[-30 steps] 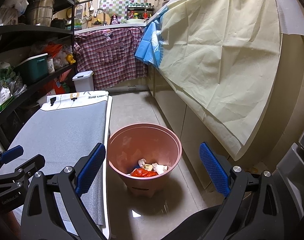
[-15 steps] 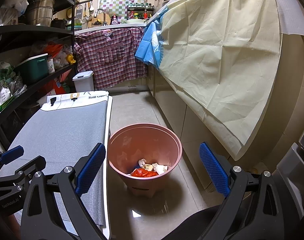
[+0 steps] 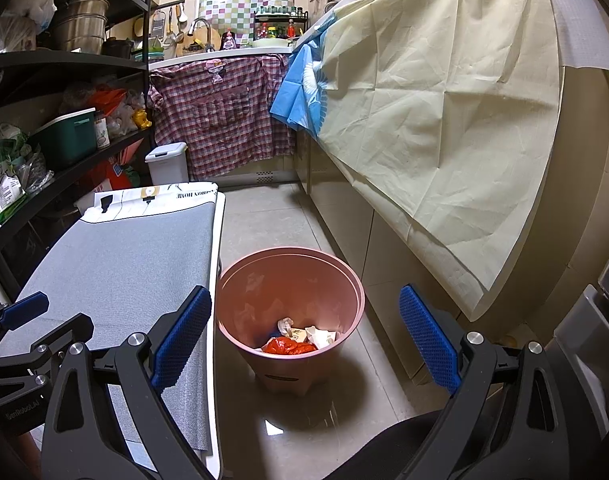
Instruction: Collect trash
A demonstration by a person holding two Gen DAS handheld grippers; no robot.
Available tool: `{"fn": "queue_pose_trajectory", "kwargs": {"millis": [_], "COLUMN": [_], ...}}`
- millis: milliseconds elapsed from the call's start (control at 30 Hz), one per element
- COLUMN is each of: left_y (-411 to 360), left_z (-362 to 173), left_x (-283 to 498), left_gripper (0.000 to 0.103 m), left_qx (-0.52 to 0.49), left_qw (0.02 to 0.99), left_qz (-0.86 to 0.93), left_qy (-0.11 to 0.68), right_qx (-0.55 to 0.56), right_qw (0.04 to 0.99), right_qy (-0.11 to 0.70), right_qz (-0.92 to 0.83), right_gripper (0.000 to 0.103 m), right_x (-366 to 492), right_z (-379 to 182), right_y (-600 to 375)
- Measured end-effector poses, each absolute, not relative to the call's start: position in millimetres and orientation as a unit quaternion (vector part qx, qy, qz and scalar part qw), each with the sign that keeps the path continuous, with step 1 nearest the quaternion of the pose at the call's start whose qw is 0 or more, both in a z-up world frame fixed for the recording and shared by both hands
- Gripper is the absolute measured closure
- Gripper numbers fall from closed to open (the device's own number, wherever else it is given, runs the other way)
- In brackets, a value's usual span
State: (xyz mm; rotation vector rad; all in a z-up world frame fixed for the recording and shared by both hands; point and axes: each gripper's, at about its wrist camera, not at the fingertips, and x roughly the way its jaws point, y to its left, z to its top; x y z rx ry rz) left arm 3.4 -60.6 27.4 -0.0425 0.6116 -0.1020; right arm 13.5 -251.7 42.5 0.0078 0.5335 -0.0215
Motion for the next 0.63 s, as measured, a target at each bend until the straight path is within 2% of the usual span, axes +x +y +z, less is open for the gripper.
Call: {"fn": "queue_pose_trajectory", "kwargs": {"millis": [633], "left_y": [-61.0], "left_z": [27.5], "left_x": [3.9], "left_gripper": [0.026], "left_qx": [-0.021], "left_qw": [0.953], "left_qz": [-0.047], "left_qy": [0.299], "right_qx": [0.005], "right_qw": [0.965], "right_qy": [0.264], "right_qz": [-0.010], "right_gripper": [0.010], "right_x": [13.8], "right_z": [42.3], "right_y": [-252.5]}}
